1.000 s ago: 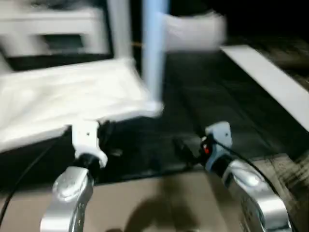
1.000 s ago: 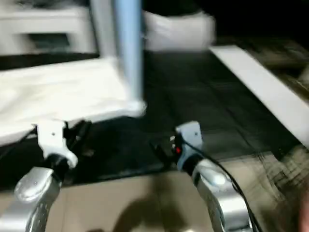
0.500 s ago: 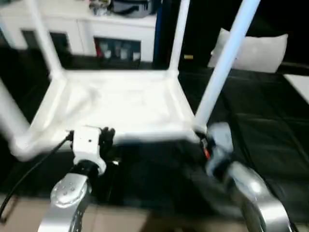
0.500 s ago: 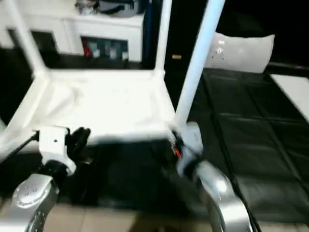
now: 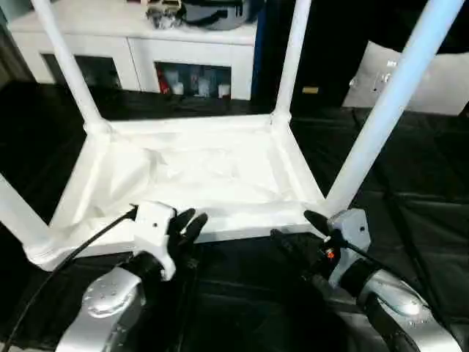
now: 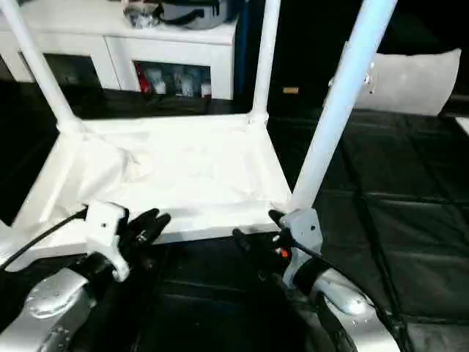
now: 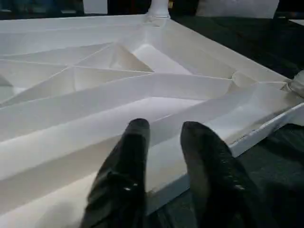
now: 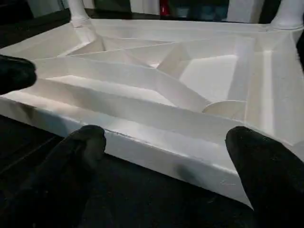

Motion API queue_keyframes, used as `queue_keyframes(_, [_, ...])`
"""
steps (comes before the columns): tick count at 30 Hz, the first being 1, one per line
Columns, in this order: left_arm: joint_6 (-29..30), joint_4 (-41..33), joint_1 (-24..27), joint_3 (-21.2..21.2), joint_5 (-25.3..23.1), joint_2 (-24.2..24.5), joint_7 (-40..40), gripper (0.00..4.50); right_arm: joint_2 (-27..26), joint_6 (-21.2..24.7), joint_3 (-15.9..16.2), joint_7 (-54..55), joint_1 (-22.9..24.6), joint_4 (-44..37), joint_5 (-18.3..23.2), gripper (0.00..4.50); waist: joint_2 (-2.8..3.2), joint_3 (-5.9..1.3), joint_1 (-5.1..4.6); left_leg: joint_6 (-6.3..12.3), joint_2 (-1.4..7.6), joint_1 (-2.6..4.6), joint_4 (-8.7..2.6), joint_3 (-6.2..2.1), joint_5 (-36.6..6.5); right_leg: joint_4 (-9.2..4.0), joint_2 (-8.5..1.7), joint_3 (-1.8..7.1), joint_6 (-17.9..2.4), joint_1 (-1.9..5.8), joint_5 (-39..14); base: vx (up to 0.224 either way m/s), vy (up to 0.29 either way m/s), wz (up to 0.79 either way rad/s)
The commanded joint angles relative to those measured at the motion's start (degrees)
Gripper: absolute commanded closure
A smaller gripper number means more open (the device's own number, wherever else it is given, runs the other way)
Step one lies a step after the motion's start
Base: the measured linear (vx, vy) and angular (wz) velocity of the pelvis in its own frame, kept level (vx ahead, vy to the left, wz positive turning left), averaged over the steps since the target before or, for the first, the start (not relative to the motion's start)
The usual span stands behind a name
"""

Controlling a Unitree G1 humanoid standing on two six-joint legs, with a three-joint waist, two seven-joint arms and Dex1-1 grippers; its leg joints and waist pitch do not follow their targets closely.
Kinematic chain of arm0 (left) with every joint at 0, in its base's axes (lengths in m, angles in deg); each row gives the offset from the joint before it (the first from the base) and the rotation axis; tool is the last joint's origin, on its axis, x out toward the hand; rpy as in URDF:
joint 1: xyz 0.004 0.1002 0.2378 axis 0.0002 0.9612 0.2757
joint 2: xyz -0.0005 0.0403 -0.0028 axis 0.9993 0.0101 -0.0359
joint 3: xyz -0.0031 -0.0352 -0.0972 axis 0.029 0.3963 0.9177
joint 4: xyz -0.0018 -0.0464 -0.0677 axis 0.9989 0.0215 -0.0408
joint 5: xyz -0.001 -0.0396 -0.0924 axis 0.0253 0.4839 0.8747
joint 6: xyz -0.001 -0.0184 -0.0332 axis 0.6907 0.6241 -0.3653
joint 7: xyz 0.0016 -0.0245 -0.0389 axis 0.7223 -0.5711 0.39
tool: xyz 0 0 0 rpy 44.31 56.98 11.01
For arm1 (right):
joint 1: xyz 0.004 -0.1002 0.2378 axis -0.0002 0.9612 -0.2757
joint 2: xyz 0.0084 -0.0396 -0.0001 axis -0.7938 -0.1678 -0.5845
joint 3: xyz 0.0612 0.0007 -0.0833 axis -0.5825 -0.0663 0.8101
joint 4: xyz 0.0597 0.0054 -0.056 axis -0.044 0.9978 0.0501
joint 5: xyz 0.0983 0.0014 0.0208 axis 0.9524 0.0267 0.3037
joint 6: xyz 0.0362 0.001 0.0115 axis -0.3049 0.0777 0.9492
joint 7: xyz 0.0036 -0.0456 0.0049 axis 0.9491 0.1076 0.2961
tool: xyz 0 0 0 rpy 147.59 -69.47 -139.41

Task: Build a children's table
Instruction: Rotate leg to tighten

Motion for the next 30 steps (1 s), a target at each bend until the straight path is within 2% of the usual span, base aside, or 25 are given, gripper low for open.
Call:
queue_keyframes(1, [-0.79, -0.24, -0.27, 0.18, -0.97, 0.12, 0.93, 2.99, 0.16, 0.99, -0.77, 0.52, -0.53, -0.85, 0.83, 0.0, -0.19, -1.59, 0.06, 1.22, 4.22, 0.28, -5.59, -1.16, -15.74, -5.86, -6.18, 3.22, -9.14, 0.98, -17.33, 0.0, 0.0, 0.0])
queue_keyframes(2, [-0.96, -0.31, -0.18, 0.28, -1.01, 0.09, 1.27, 2.99, 0.12, 1.71, -0.71, 0.69, -0.53, -0.91, 0.87, 0.0, -0.45, -1.6, -0.2, 0.36, 4.34, 0.15, -5.85, -1.25, -17.39, -5.72, -6.03, 3.14, -8.15, 0.92, -17.94, 0.0, 0.0, 0.0])
queue_keyframes(3, [0.26, -0.64, 0.05, 0.65, -0.66, -0.01, 2.09, 2.99, -0.33, 2.64, -0.76, 0.98, -0.55, -1.0, 1.21, 0.0, 0.2, -2.01, -0.48, -3.25, 5.1, 3.06, -4.07, 1.08, -18.7, -7.79, -4.13, 5.29, -4.97, -1.97, -20.19, 0.0, 0.0, 0.0])
queue_keyframes(4, [0.75, -0.8, 0.14, 0.82, -0.61, -0.1, 2.48, 2.99, -0.53, 2.83, -0.81, 1.03, -0.58, -1.01, 1.41, 0.0, -0.62, -0.86, -0.49, -5.82, 4.55, 4.59, -3.55, 1.58, -24.35, -8.05, -3.04, 4.91, -3.04, -3.78, -25.96, 0.0, 0.0, 0.0])
queue_keyframes(5, [0.77, -0.87, 0.18, 0.98, -0.67, -0.19, 2.73, 2.99, -0.61, 3.19, -0.77, 1.04, -0.62, -1.1, 1.59, 0.0, -0.77, -0.99, -0.45, -6.83, 3.67, 4.86, -3.16, 2.33, -25.24, -8.69, -2.21, 4.93, -1.32, -3.94, -29.58, -0.025, 0.022, -0.39])
queue_keyframes(6, [0.23, -0.92, 0.18, 1.24, -0.86, -0.43, 3.11, 2.99, -0.65, 3.89, -0.49, 1.09, -0.72, -1.3, 1.83, 0.0, -1.34, -1.52, 0.14, -7.07, 3.21, 4.21, -3.34, 3.29, -24.2, -8.16, -2.22, 6.45, 1.96, -3.38, -30.19, 0.004, 0.045, -0.62])
queue_keyframes(7, [-0.21, -0.88, 0.11, 1.27, -0.86, -0.52, 3.1, 2.99, -0.6, 3.98, -0.33, 1.09, -0.8, -1.38, 1.8, 0.0, -1.67, -1.93, 0.51, -6.34, 3.07, 3.32, -3.37, 3.7, -22.4, -7.76, -2.62, 7.63, 2.15, -2.65, -28.8, 0.004, 0.045, -0.62])
queue_keyframes(8, [-0.52, -0.85, 0.0, 1.11, -1.0, -0.29, 2.85, 2.99, -0.56, 3.88, -0.26, 1.08, -0.82, -1.48, 1.78, 0.0, -1.77, -2.53, 0.91, -4.7, 2.78, 2.8, -2.69, 4.42, -19.76, -7.42, -2.97, 9.63, 1.31, -2.5, -25.95, 0.007, 0.055, -0.6])
queue_keyframes(9, [-1.07, -0.85, -0.26, 0.51, -1.68, 0.51, 2.28, 2.99, -0.47, 3.69, -0.12, 1.07, -0.84, -1.75, 1.77, 0.0, -2.26, -3.29, 1.62, -2.91, 2.23, 1.47, -2.01, 4.45, -15.04, -6.81, -2.71, 11.79, 0.81, -1.12, -20.38, 0.059, 0.065, -0.55])
queue_keyframes(10, [-1.07, -0.89, -0.32, 0.24, -2.06, 0.86, 2.19, 2.99, -0.46, 3.67, -0.11, 1.1, -0.83, -1.81, 1.8, 0.0, -1.93, -3.16, 1.41, -3.79, 2.87, 1.29, -2.46, 3.94, -11.88, -6.12, -0.99, 11.55, 0.72, -2.14, -14.53, 0.059, 0.065, -0.55])
queue_keyframes(11, [-1.45, -1.1, -0.16, -0.38, -2.84, 1.38, 2.08, 2.99, -0.47, 3.91, -0.15, 1.14, -0.74, -1.95, 1.99, 0.0, -1.93, -3.16, 1.41, -3.79, 2.87, 1.29, -2.46, 3.94, -11.88, -6.12, -0.99, 11.55, 0.72, -2.14, -14.53, 0.063, 0.077, -0.53])
queue_keyframes(12, [-1.57, -1.59, 0.13, -1.14, -3.69, 1.92, 2.16, 2.99, -0.46, 4.61, -0.28, 1.2, -0.6, -2.4, 2.32, 0.0, -0.92, -3.3, 0.69, -5.99, 4.67, 2.81, -4.31, 2.6, -10.45, -4.21, 1.27, 7.69, 0.26, -3.49, -2.46, 0.012, 0.065, -0.3])
queue_keyframes(13, [-1.63, -2.28, 0.84, -0.84, -2.82, 0.83, 2.95, 2.99, -0.09, 5.39, -0.35, 0.62, -0.2, -3.29, 3.16, 0.0, -0.67, -3.21, 0.4, -5.51, 5.8, 3.04, -5.77, 0.82, -11.41, -2.86, 1.17, 5.41, -0.97, -2.97, 0.57, 0.012, 0.065, -0.3])
queue_keyframes(14, [-1.5, -2.4, 0.98, -0.4, -2.1, 0.29, 3.12, 2.99, 0.03, 5.44, -0.36, 0.51, -0.15, -3.41, 3.23, 0.0, 0.86, -2.98, -0.76, -3.83, 10.94, 4.11, -8.56, -1.62, -11.63, -1.86, 0.03, 2.99, -3.07, -3.37, 0.72, 0.0, 0.0, 0.0])
queue_keyframes(15, [-1.04, -2.85, 1.22, 0.68, -0.61, -0.78, 3.59, 2.99, 0.75, 5.59, -0.3, -0.19, -0.04, -3.82, 3.44, 0.0, 0.95, -3.02, -1.78, 0.69, 15.16, 3.78, -10.01, -3.98, -6.56, 0.84, -1.82, 1.24, -3.6, -3.57, -0.39, 0.0, 0.0, 0.0])
queue_keyframes(16, [-0.85, -3.01, 1.18, 0.81, -0.61, -0.72, 3.65, 2.99, 1.08, 5.63, -0.23, -0.49, -0.05, -3.94, 3.44, 0.0, 0.83, -3.33, -1.49, 8.35, 14.51, 3.62, -8.45, -2.62, -2.07, 1.01, -3.23, 0.61, -3.94, -3.75, -0.38, 0.0, 0.0, 0.0])
queue_keyframes(17, [-0.6, -3.12, 1.15, 0.51, -0.31, -0.12, 2.75, 2.99, 1.7, 5.13, -0.18, -1.27, 0.06, -4.09, 3.43, 0.0, 0.47, -3.23, -1.4, 11.82, 13.17, 3.14, -7.41, -1.75, -1.0, 0.35, -4.12, 1.04, -5.53, -3.52, 1.21, 0.019, -0.092, 0.13])
queue_keyframes(18, [-1.08, -3.31, 1.13, 0.25, 0.01, 0.48, 1.73, 2.99, 2.29, 4.77, -0.16, -1.93, 0.13, -4.2, 3.41, 0.0, -1.23, -3.59, -0.77, 14.6, 5.83, 0.42, -2.78, 2.18, -1.93, -4.44, -6.02, 2.98, -11.78, -1.5, 5.94, 0.011, -0.146, 0.08])
queue_keyframes(19, [-1.51, -3.51, 1.14, 0.21, 0.69, 0.79, 0.97, 2.81, 2.75, 4.65, -0.18, -2.47, 0.2, -4.31, 3.51, 0.0, -2.06, -3.67, 0.3, 12.53, 1.28, -1.14, -0.13, 4.07, -3.05, -6.22, -6.99, 4.08, -11.95, -0.16, 5.12, 0.011, -0.146, 0.08])
queue_keyframes(20, [-1.49, -3.78, 0.74, 0.39, 1.86, 1.08, -0.05, 2.81, 3.38, 4.6, -0.38, -3.47, 0.28, -4.42, 4.01, 0.0, -2.65, -3.24, 1.87, 7.26, 2.42, -0.45, -1.03, 2.88, -5.07, -7.56, -8.92, 4.97, -7.28, -0.15, -8.31, -0.028, -0.143, 0.06])
queue_keyframes(21, [-1.42, -3.96, 0.44, 0.56, 2.54, 1.17, -0.62, 2.64, 3.77, 4.73, -0.53, -4.05, 0.31, -4.53, 4.44, 0.0, -3.05, -2.92, 2.26, 4.11, 2.54, -0.98, -2.36, 2.42, -5.07, -7.27, -7.57, 4.56, -1.13, 0.31, -20.43, -0.048, -0.109, 0.05])
queue_keyframes(22, [-0.7, -3.85, -0.52, 0.3, 2.78, 2.17, -1.87, 2.61, 4.44, 4.26, -0.76, -4.82, 0.24, -4.29, 4.46, 0.0, -2.58, -2.63, 2.52, 2.17, 3.0, -0.38, -3.24, 2.29, -6.63, -7.71, -6.21, 3.94, 2.04, -0.71, -27.36, -0.048, -0.109, 0.05])
queue_keyframes(25, [1.43, -2.43, -3.75, -1.35, 3.48, 5.18, -6.67, 2.26, 6.65, 2.78, -1.76, -7.05, -0.03, -3.3, 4.44, 0.0, -1.9, -2.47, 2.67, 0.15, 3.43, 0.53, -4.34, 2.03, -10.69, -7.88, -5.1, 2.97, 3.1, -1.4, -30.72, -0.015, -0.025, 0.02])
queue_keyframes(29, [3.32, 2.14, -9.37, -4.91, 3.91, 9.08, -13.61, 2.21, 10.56, 1.84, -4.04, -10.15, -0.84, -1.6, 5.44, 0.0, -1.02, -2.4, 3.17, -0.57, 4.17, 1.21, -5.48, 1.5, -15.26, -7.09, -4.68, 2.65, 0.59, -1.55, -25.53, 0.0, 0.0, 0.0])
queue_keyframes(30, [2.92, 3.79, -11.11, -5.81, 3.96, 9.8, -15.55, 2.1, 11.34, 1.67, -4.62, -10.66, -1.22, -1.06, 5.43, 0.0, -0.52, -2.52, 3.08, -0.87, 4.31, 1.51, -5.68, 1.42, -16.05, -6.78, -4.83, 2.82, -0.73, -1.53, -23.13, 0.0, 0.0, 0.0])
